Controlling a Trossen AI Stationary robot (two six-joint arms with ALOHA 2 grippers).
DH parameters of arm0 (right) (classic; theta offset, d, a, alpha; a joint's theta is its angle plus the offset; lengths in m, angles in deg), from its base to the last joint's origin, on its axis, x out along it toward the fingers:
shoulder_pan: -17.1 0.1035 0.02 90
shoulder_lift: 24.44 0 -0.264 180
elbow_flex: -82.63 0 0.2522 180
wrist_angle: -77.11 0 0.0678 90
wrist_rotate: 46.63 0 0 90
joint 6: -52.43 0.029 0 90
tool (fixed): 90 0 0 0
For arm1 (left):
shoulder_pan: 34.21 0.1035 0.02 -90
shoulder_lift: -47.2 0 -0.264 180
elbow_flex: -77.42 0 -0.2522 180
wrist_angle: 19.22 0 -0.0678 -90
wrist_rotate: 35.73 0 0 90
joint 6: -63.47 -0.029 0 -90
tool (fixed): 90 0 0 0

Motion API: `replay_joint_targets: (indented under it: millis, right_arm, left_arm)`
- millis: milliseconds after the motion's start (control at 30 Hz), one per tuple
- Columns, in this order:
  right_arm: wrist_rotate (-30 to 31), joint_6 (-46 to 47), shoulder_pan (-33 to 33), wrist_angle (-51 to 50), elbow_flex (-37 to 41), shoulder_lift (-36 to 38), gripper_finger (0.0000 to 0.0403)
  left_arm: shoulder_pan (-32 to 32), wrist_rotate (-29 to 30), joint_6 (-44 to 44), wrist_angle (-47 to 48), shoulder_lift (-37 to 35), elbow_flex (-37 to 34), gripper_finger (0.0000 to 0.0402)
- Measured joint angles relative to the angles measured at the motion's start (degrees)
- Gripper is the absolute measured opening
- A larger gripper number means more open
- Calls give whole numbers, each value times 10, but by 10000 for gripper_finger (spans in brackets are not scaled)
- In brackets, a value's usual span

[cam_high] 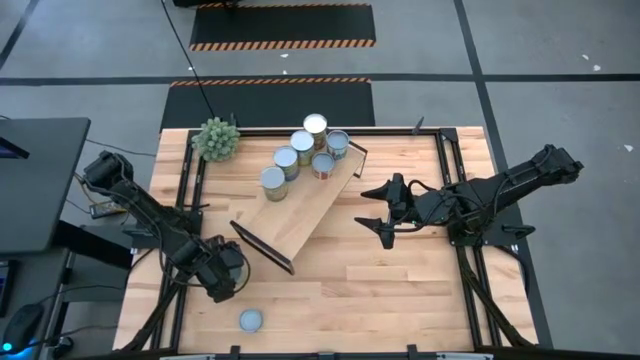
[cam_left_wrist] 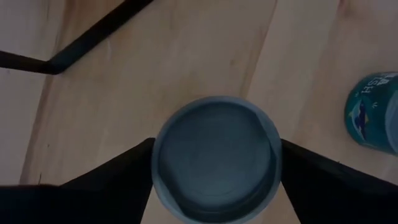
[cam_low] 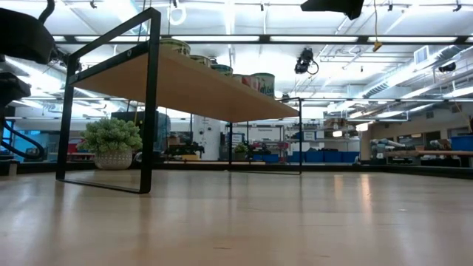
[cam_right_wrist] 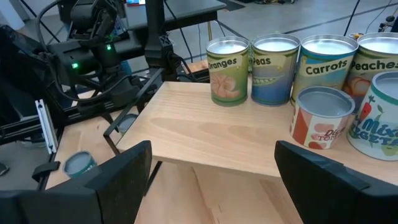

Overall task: Pick and place cans onto a shelf
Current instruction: Put the canned green peas on the shelf

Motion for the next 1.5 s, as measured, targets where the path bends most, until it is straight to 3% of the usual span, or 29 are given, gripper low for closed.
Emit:
replay_joint_targets:
  millis: [133, 300, 533, 700, 833, 1167, 1500]
  right_arm:
    - [0, 0, 0, 0, 0, 0, 347]
    - [0, -9, -1, 0, 0, 0, 347]
    - [0, -35, -11, 0, 0, 0, 347]
    - [0, -60, -19, 0, 0, 0, 347]
    - [0, -80, -29, 0, 0, 0, 347]
    - [0, -94, -42, -1, 0, 1, 347]
    - [8, -84, -42, -56, 0, 62, 347]
  left_arm:
    - [8, -8, 13, -1, -1, 1, 282]
    - [18, -44, 31, -6, 0, 13, 278]
    - [18, -60, 25, 2, 0, 105, 277]
    - [27, -35, 24, 7, 0, 183, 277]
    - [60, -31, 7, 7, 7, 239, 277]
    - [147, -100, -87, 3, 76, 384, 276]
    - [262, -63, -214, 37, 142, 521, 276]
